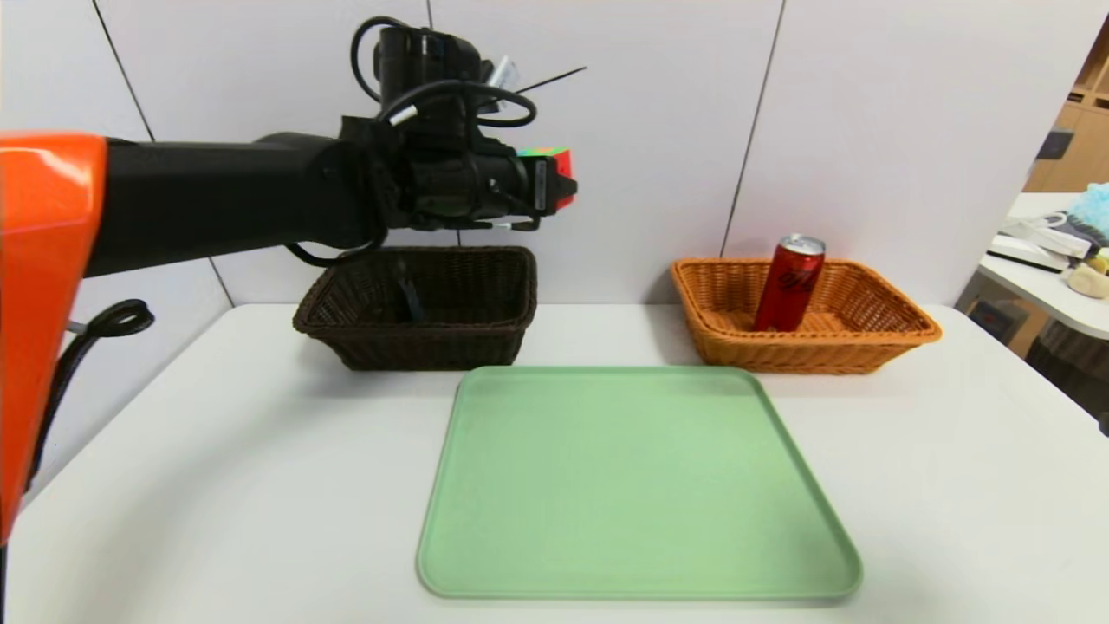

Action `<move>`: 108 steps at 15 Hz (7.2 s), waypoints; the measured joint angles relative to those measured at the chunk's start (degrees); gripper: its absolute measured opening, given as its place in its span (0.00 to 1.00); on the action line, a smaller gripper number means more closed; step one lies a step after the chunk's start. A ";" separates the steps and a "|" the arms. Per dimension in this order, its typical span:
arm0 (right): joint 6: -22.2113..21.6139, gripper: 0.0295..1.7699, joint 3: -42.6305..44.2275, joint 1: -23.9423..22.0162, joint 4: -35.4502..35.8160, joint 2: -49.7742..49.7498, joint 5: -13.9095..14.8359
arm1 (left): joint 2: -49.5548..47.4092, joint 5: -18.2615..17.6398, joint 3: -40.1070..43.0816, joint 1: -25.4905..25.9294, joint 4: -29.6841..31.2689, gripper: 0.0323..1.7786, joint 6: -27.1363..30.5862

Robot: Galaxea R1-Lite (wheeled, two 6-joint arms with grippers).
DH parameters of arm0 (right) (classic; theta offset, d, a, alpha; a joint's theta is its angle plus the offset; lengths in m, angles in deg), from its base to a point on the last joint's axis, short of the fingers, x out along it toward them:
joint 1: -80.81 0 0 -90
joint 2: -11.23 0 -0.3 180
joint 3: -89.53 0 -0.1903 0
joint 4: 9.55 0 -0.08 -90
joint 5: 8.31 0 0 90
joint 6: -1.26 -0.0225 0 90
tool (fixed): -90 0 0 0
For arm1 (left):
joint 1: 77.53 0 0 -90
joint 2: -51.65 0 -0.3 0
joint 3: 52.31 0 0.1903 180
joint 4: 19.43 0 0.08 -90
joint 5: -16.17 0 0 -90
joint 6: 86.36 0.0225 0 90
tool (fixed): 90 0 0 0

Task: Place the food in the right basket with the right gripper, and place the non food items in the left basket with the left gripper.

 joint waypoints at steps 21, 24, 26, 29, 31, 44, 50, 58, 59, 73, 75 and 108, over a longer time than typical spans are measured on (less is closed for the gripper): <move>0.01 0.96 -0.34 0.04 -1.02 -2.65 0.06 | 7.88 5.83 -1.72 11.06 -16.46 0.56 8.62; 0.00 0.96 -0.37 0.06 -1.02 -2.65 0.04 | 10.28 6.17 -2.71 10.97 -16.37 0.56 8.50; 0.01 0.96 -0.41 0.06 -0.99 -2.65 0.02 | 11.30 6.24 -2.84 10.97 -16.40 0.56 8.45; 0.01 0.96 -0.59 0.06 -0.90 -2.60 -0.05 | 12.42 6.28 -2.74 10.92 -16.73 0.56 7.67; 0.00 0.96 -0.65 0.09 -0.88 -2.57 -0.02 | 13.14 6.08 -2.35 10.79 -19.09 0.56 7.02; 0.00 0.96 -1.08 0.09 -0.88 -2.35 0.04 | 15.65 6.41 -4.04 10.78 -16.92 0.55 6.84; 0.00 0.96 -1.18 0.09 -1.02 -2.65 0.13 | 14.52 8.80 -4.28 10.78 -15.29 0.56 5.46; 0.00 0.96 -2.66 0.06 -1.02 -4.06 0.22 | 13.09 11.97 -4.28 10.75 -16.46 0.55 -7.03; 0.04 0.96 -2.68 0.06 -1.02 -4.13 0.20 | 13.01 11.98 -4.28 10.73 -16.79 0.55 -7.52; -0.07 0.96 -3.40 0.06 -0.96 -4.57 0.06 | 12.98 12.23 -4.25 10.58 -16.45 0.75 -7.39; -0.10 0.96 -3.56 0.09 -0.88 -4.57 0.00 | 13.08 12.23 -4.25 10.59 -16.31 0.80 -7.36; 4.07 0.96 1.23 0.01 -3.23 7.66 -3.55 | -59.71 7.05 57.52 27.40 -6.85 0.95 11.79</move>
